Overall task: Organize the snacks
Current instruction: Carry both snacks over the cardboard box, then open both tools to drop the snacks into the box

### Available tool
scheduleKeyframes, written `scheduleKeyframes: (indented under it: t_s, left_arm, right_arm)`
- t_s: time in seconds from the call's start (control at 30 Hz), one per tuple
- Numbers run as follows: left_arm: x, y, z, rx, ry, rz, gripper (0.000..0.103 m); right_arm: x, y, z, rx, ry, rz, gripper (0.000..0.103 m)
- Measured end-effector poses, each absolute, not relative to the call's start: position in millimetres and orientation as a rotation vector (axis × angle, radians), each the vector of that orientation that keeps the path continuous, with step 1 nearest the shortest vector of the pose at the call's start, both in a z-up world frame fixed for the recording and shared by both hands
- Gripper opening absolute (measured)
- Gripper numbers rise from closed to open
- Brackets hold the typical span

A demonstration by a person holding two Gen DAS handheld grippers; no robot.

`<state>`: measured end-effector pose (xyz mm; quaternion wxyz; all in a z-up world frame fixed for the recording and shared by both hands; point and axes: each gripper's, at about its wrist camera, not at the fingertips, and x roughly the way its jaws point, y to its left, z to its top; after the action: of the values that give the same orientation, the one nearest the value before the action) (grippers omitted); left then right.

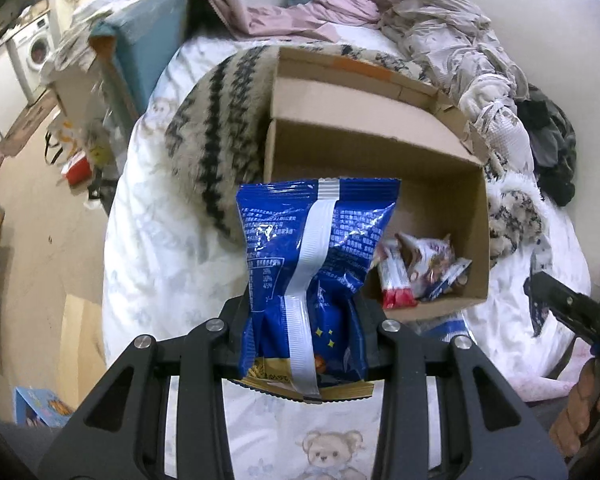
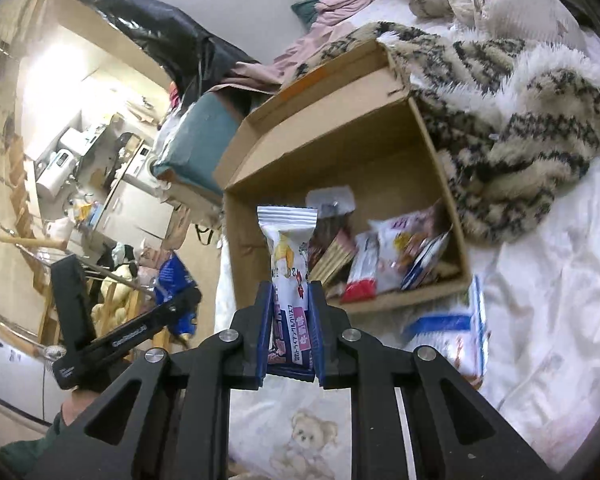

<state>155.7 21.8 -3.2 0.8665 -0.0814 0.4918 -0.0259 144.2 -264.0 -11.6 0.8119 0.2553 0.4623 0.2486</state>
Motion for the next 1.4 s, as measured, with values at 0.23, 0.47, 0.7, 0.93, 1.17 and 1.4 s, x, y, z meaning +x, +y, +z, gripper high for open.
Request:
scheduleKeyframes:
  t_s: [0.23, 0.47, 0.7, 0.93, 1.17, 1.4]
  left_arm:
    - [197.5, 8.1, 0.7, -0.140, 1.014, -0.054, 0.033]
    - [218.9, -16.3, -25.4, -0.049, 0.998, -0.089, 0.033]
    - [223.2, -19.8, -57.0, -0.083, 1.062, -0.110, 0.033]
    - [228.6, -17.0, -59.5, -0.122, 1.059, -0.120, 0.034]
    - [232.0, -15.5, -60.7, -0.121, 1.044, -0.108, 0.035]
    - [230.6, -20.4, -57.4, -0.085, 1.021, -0.112, 0.035]
  right_arm:
    - [184.9, -263.8, -20.4, 0.571, 0.992, 0.480, 0.019]
    - [205.4, -261.9, -55.5, 0.566, 1.030, 0.414, 0.019]
    - [208.5, -255.4, -67.4, 0.516, 1.053, 0.397, 0.019]
    - [217.1, -243.3, -70.2, 0.481, 1.071, 0.392, 0.019]
    - [220.8, -239.1, -78.9, 0.474, 1.111, 0.388, 0.019]
    - [220.0, -239.8, -80.6, 0.475, 1.122, 0.379, 0.022]
